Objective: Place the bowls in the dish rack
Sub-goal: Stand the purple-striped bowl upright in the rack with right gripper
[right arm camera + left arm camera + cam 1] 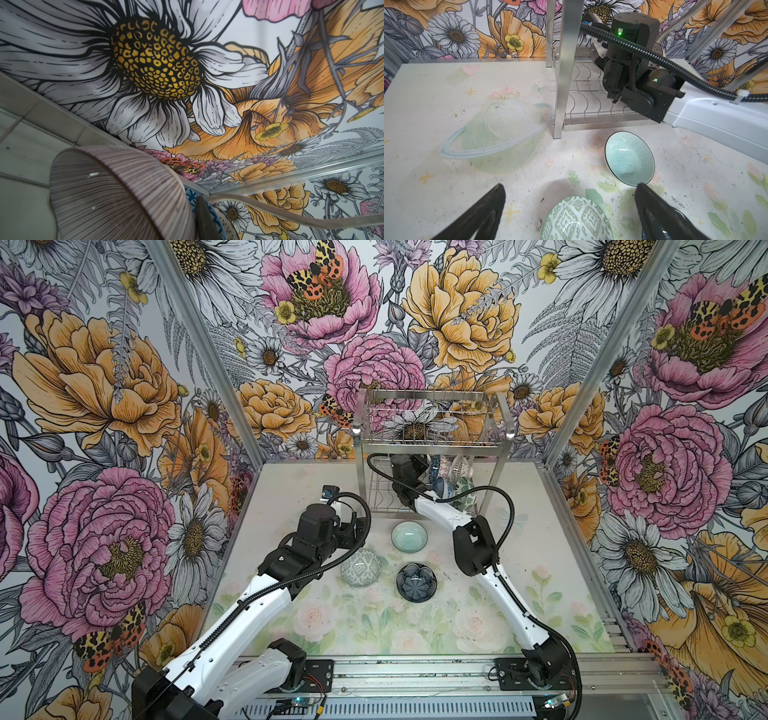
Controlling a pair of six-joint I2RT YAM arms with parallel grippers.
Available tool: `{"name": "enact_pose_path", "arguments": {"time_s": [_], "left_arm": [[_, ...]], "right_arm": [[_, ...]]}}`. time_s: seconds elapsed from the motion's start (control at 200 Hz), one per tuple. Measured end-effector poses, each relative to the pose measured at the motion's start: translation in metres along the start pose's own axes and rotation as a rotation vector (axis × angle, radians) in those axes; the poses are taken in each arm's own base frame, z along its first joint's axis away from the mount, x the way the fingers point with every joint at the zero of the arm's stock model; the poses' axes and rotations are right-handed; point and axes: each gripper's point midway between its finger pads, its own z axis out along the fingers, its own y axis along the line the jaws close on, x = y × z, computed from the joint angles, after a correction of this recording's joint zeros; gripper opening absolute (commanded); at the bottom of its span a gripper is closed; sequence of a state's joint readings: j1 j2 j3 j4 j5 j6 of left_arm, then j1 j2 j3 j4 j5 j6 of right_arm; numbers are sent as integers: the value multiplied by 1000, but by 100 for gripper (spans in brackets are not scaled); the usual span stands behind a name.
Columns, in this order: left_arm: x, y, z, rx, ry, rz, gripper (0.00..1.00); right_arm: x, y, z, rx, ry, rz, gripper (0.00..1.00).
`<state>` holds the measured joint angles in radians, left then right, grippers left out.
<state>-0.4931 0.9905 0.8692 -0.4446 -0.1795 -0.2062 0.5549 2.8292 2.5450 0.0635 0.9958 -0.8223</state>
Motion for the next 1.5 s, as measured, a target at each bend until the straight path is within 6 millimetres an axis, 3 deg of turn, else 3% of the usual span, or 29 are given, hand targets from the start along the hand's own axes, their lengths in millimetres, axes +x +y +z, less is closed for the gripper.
{"name": "enact_pose_path", "arguments": {"time_s": [0.175,0.56,0.816,1.086,1.161,1.286,1.496], "left_arm": [[3,1,1,-2,7,1,98],[6,1,2,-3,12,2,99],[6,1,2,-3,12,2,99],[6,1,2,-3,14,2,99],[6,1,2,-3,14,2,99],[6,1,2,-3,14,2,99],[6,1,2,-3,13,2,99]], "right_arm": [[-1,3,-1,-18,-4,23,20],[-2,12,-8,-61,-12,68,26],[-3,19,-17,-108,-24,62,39],[-11,14,-24,-134,-43,81,49],[-12,10,-25,-139,-47,84,58],[-12,3,-29,-151,-47,91,99],[-2,-17,-45,-190,-40,91,100]]}}
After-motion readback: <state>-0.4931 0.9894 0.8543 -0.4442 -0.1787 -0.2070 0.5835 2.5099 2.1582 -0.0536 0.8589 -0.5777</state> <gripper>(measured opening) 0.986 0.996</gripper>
